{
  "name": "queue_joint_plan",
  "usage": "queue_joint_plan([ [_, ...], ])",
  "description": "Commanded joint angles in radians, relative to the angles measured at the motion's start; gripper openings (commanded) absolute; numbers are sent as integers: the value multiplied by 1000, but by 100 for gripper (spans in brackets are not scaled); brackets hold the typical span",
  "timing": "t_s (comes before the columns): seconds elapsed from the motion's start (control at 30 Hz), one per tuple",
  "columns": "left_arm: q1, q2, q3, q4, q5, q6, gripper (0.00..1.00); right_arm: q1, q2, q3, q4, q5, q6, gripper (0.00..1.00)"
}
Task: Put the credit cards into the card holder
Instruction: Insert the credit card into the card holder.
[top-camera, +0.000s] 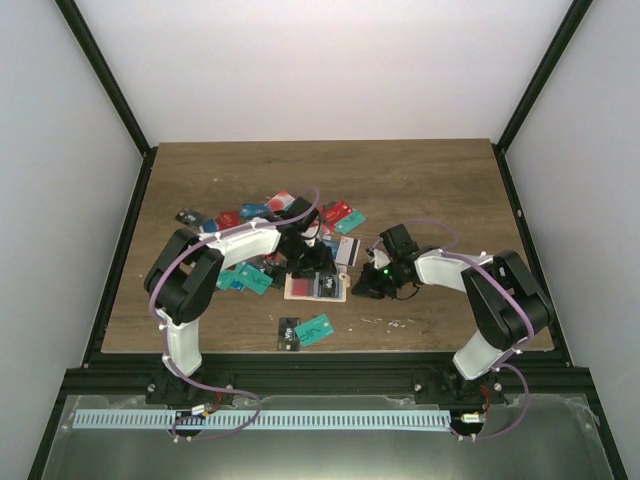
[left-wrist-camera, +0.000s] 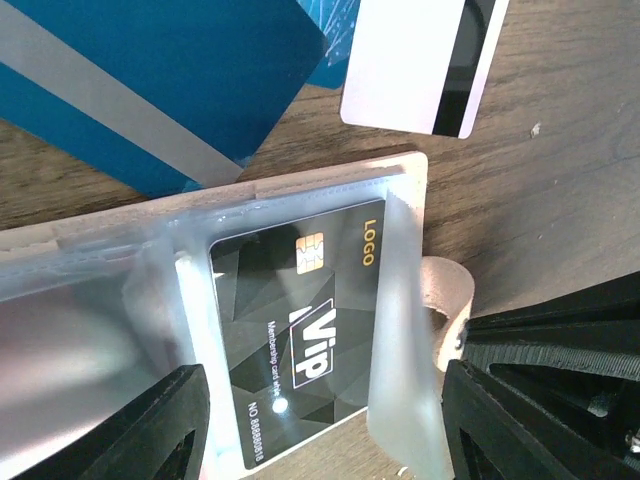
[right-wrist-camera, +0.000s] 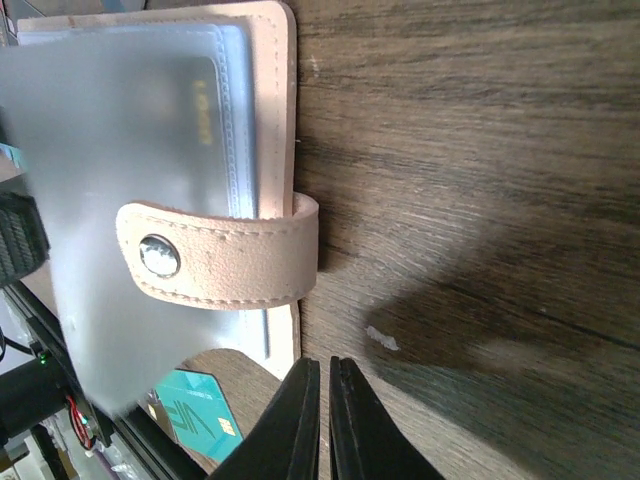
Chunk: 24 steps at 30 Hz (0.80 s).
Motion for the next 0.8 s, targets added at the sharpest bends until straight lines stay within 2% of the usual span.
queue_joint_plan([
  [0.0,-2,-42,55,-93,-47,16,67,-4,-29,-6,6,13,12,7],
  [0.2,-1,-60,87,-145,-82,36,67,-4,-39,-5,5,14,19,7],
  [0.27,-2,-67,89,-151,-87,48,61,-4,-47,-6,14,2,23,7],
  [0.47,-2,-57,47,-116,-58,91,27,-4,-93,-29,98,-67,55,9],
  [0.6,-4,-34,24,-89,-29,111,15,-4,-119,-49,168,-128,84,12],
  [0.77,-4,-4,18,-88,-34,137,8,-1,-116,-60,230,-184,120,15],
])
